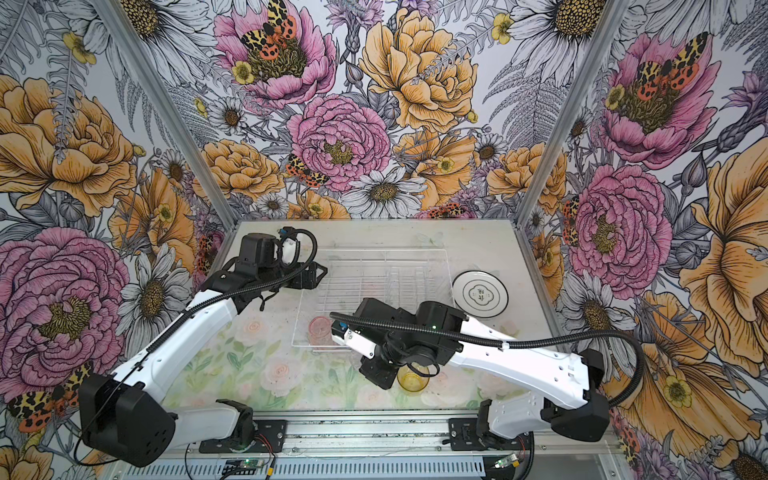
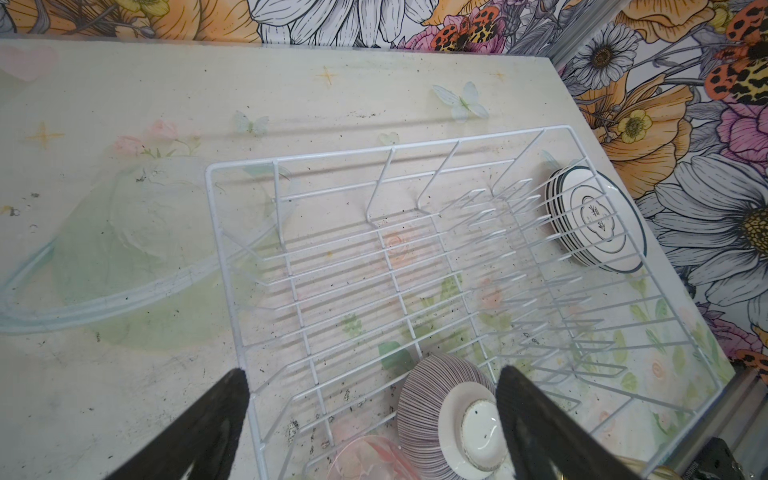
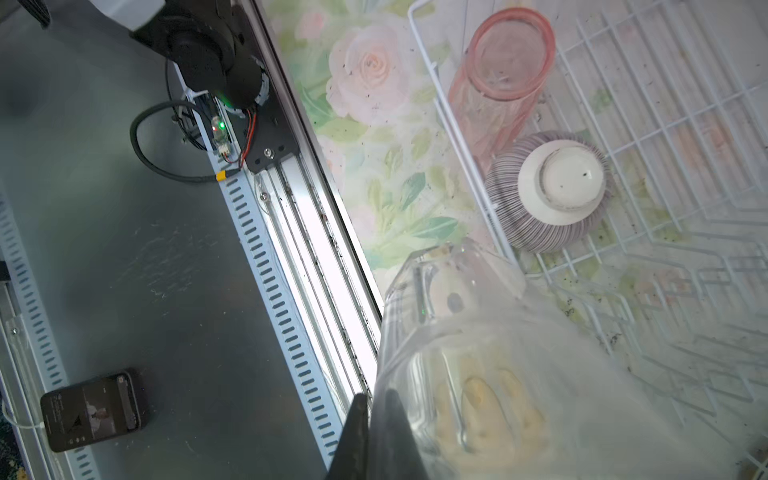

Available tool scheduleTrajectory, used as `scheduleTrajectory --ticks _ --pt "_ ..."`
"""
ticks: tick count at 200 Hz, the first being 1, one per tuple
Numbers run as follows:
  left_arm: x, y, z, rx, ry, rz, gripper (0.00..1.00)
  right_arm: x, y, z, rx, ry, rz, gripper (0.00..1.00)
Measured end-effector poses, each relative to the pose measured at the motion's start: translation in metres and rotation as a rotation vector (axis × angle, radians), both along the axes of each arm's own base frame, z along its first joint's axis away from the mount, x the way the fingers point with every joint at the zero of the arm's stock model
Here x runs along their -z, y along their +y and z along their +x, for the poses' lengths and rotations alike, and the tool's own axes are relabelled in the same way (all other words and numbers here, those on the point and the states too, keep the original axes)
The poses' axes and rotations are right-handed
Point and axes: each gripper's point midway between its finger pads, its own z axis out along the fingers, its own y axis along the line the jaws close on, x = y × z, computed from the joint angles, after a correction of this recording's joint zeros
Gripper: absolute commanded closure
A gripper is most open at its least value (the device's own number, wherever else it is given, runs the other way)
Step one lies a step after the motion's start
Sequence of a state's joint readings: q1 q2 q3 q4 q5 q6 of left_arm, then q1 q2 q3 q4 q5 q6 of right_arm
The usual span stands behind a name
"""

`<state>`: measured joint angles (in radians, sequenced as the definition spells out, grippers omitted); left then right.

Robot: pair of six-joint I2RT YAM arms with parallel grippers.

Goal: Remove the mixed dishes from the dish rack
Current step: 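Carry the clear glass down toward the table edge nearest the robot with the right gripper, then lower the clear glass onto the table beside the yellow glass with the right gripper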

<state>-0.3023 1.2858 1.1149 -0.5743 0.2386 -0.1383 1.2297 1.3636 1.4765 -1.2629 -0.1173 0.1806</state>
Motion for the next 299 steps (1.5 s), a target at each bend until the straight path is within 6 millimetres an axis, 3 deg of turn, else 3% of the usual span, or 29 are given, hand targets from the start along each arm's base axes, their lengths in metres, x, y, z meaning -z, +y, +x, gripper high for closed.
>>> scheduleTrajectory --ticks 27,130,299 --pt "0.001 0.0 -0.001 0.0 0.006 0.002 0.06 0.032 0.004 -0.01 -0.056 0.046 -0.131 1.0" --pt "0.003 0.004 0.0 -0.011 0.012 0.004 0.06 0.105 -0.001 -0.01 -0.14 0.105 -0.394 1.0" --pt "0.012 0.004 0.004 -0.005 0.035 0.02 0.05 0.148 -0.003 0.008 -0.179 0.117 -0.488 1.0"
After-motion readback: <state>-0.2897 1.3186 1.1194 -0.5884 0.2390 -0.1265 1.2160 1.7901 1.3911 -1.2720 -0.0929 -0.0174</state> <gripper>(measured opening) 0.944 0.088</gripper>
